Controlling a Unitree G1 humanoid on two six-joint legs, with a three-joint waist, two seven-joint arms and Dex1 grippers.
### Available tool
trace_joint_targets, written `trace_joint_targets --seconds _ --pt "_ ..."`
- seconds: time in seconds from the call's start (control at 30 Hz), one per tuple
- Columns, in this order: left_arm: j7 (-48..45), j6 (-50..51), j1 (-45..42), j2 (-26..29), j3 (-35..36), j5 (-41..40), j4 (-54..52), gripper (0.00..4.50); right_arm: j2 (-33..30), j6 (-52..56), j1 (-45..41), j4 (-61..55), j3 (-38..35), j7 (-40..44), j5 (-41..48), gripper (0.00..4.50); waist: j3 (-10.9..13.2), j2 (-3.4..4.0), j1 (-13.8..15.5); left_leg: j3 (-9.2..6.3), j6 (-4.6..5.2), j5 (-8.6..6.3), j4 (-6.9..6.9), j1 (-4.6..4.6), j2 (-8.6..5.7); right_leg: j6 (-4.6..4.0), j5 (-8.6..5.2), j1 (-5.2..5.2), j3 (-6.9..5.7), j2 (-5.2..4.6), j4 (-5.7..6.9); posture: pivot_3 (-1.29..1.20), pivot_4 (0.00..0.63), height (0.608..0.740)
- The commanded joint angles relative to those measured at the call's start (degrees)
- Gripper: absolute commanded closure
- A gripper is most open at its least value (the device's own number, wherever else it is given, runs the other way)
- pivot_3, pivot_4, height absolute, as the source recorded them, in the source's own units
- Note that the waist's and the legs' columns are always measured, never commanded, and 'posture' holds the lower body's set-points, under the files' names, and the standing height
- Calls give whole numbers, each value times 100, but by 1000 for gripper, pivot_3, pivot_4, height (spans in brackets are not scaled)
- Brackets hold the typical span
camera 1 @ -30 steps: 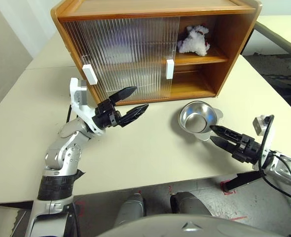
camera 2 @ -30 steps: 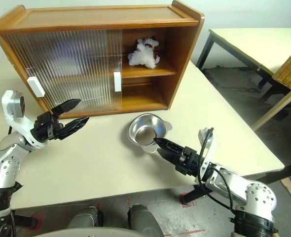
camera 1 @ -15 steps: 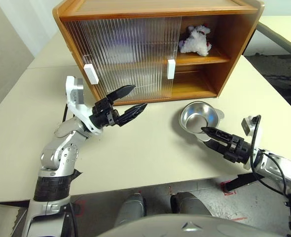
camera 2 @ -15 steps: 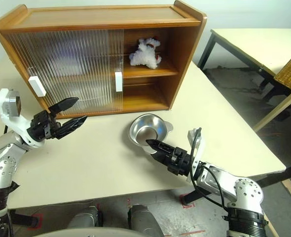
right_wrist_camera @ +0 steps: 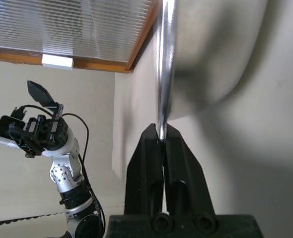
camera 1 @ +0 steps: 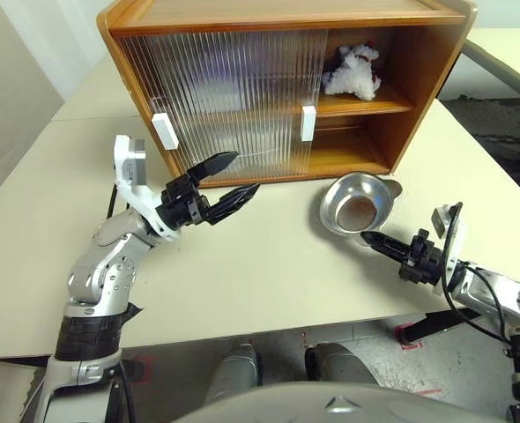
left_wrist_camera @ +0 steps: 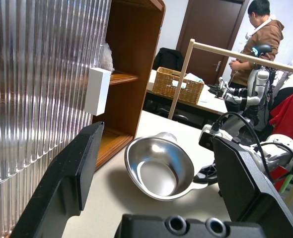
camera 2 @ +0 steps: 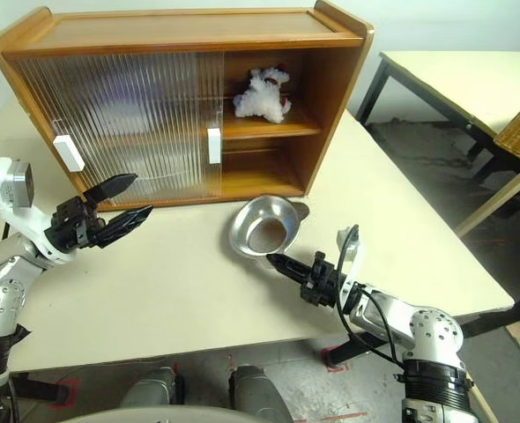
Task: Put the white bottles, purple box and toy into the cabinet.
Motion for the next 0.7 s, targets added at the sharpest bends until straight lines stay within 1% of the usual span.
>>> trace_joint_targets --seconds 0.03,0.13,0.17,0.23,0.27,0.37,0.47,0.63,0.7 --pt "4 29 41 56 65 9 -104 0 -19 -37 -84 136 -81 200 -241 4457 0 0 2 0 0 0 0 0 0 -1 0 0 0 0 0 -56 78 740" --pt "2 28 22 57 60 12 -93 0 7 -41 -156 193 -137 287 -300 4457 0 0 2 0 -1 -1 0 0 0 -4 2 -1 0 0 0 -56 78 740" --pt "-7 20 -3 51 50 19 -71 0 56 -85 -250 250 -218 293 -220 4457 0 1 2 0 -1 0 0 0 0 -4 2 -1 0 0 0 -64 67 740" --pt "-27 7 -37 47 32 31 -41 0 150 -153 -419 349 -358 280 -73 4457 0 1 -1 0 0 0 1 1 0 -10 6 -1 0 0 1 -64 67 740" --pt "-37 5 -52 45 24 32 -30 0 209 -194 -530 396 -430 268 0 4457 0 1 -2 0 0 0 1 1 0 -30 19 -1 0 0 1 -64 67 740" --pt "-49 7 -86 43 17 37 -9 0 353 -261 -789 484 -608 190 160 4457 0 1 -2 0 2 1 1 1 0 -49 30 -3 -1 0 1 -64 67 740" --pt "-56 -1 -96 35 11 45 1 0 499 -342 -1065 652 -737 6 321 4457 -1 2 -3 0 4 2 1 1 0 -52 32 -3 -2 0 1 -72 59 740" --pt "-65 -8 -93 23 -9 63 -10 0 843 -579 -1538 963 -754 -247 213 4457 -2 3 -6 0 10 5 1 1 0 -49 36 -4 -3 0 2 -66 58 740" --pt "-57 -5 -99 27 -4 66 -19 0 1029 -693 -1790 1159 -739 -335 146 4457 -2 3 -8 0 13 7 1 2 1 -34 49 -6 -4 0 3 -60 60 740"
